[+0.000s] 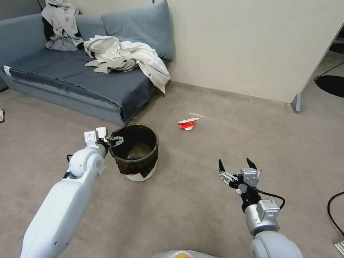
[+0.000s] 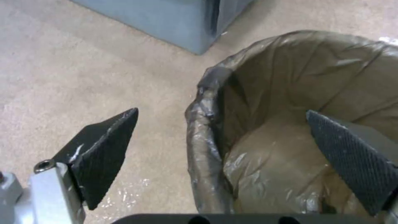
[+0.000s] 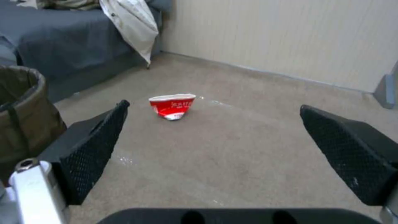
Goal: Pick up the trash can from the floor.
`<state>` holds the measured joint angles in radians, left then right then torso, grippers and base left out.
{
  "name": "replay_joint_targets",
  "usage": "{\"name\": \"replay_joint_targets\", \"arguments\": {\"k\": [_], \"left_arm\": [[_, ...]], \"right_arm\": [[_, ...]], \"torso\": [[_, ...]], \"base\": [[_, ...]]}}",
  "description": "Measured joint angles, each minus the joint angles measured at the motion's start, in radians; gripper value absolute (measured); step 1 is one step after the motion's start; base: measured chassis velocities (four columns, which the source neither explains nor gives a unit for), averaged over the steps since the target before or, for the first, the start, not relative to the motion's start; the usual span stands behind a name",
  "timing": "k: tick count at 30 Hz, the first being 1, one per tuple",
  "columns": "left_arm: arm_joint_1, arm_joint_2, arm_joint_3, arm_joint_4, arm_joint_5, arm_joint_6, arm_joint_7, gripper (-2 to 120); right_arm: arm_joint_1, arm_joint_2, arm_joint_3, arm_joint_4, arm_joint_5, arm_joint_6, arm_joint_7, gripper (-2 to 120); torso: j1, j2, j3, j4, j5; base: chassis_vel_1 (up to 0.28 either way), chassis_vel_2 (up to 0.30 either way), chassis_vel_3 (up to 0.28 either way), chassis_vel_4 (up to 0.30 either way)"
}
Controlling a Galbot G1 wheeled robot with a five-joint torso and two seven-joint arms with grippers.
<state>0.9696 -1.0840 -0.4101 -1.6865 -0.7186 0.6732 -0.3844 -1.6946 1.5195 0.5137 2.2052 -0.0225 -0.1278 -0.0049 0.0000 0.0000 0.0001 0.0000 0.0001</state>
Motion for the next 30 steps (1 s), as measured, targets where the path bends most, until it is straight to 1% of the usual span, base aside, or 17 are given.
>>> {"name": "replay_joint_targets", "arguments": {"k": [7, 14, 19, 20, 22, 23, 26, 27, 28, 29, 30], "left_arm": [[-0.015, 0.001, 0.008, 0.039, -0.02, 0.013, 0.004, 100], [-0.029, -0.009, 0.009, 0.059, -0.057, 0.034, 0.016, 100], [-0.033, -0.016, 0.012, 0.065, -0.062, 0.045, 0.015, 99], [-0.033, -0.017, 0.013, 0.066, -0.062, 0.048, 0.012, 97], [-0.036, -0.019, 0.016, 0.067, -0.066, 0.057, 0.002, 91], [-0.036, -0.019, 0.016, 0.067, -0.066, 0.057, 0.002, 91], [-0.044, -0.025, 0.02, 0.07, -0.087, 0.064, -0.024, 76], [-0.044, -0.025, 0.02, 0.07, -0.087, 0.064, -0.024, 76], [-0.045, -0.027, 0.021, 0.071, -0.092, 0.064, -0.03, 71], [-0.046, -0.028, 0.021, 0.071, -0.093, 0.064, -0.032, 69], [-0.046, -0.029, 0.022, 0.071, -0.096, 0.064, -0.036, 63]], "right_arm": [[-0.002, 0.001, 0.0, 0.011, 0.0, 0.001, 0.0, 100], [-0.006, 0.005, 0.002, 0.016, 0.0, 0.002, 0.0, 100], [-0.006, 0.005, 0.002, 0.018, -0.001, 0.003, 0.0, 100], [-0.006, 0.005, 0.002, 0.019, -0.001, 0.003, 0.0, 100], [-0.007, 0.005, 0.003, 0.021, -0.001, 0.003, 0.0, 100], [-0.007, 0.005, 0.003, 0.021, -0.001, 0.003, 0.0, 100], [-0.008, 0.004, 0.006, 0.026, -0.001, 0.004, 0.0, 100], [-0.008, 0.004, 0.006, 0.026, -0.001, 0.004, 0.0, 100], [-0.008, 0.003, 0.007, 0.027, -0.001, 0.004, 0.0, 100], [-0.008, 0.003, 0.007, 0.028, -0.001, 0.005, 0.0, 100], [-0.009, 0.002, 0.007, 0.028, 0.0, 0.005, 0.0, 100]], "torso": [[0.0, 0.0, 0.0, 0.0, -0.0002], [0.0, 0.0, 0.0, 0.0, -0.0001], [0.0, 0.0, 0.0, 0.0, 0.0], [0.0, 0.0, 0.0, 0.0, -0.0001], [0.0, 0.0, 0.0, 0.0, 0.0], [0.0, 0.0, 0.0, 0.0, 0.0], [0.0, 0.0, 0.0, -0.0001, 0.0], [0.0, 0.0, 0.0, -0.0001, 0.0], [0.0, 0.0, 0.0, 0.0, -0.0001], [0.0, 0.0, 0.0, 0.0, -0.0001], [0.0, 0.0, 0.0, 0.0, 0.0]], "base": [[0.0, 0.0, 0.0, 0.0], [0.0, 0.0, 0.0, 0.0], [0.0, 0.0, 0.0, 0.0], [0.0, 0.0, 0.0, 0.0], [0.0, 0.0, 0.0, 0.0], [0.0, 0.0, 0.0, 0.0], [0.0, 0.0, 0.0, 0.0], [0.0, 0.0, 0.0, 0.0], [0.0, 0.0, 0.0, 0.0], [0.0, 0.0, 0.0, 0.0], [0.0, 0.0, 0.0, 0.0]]}}
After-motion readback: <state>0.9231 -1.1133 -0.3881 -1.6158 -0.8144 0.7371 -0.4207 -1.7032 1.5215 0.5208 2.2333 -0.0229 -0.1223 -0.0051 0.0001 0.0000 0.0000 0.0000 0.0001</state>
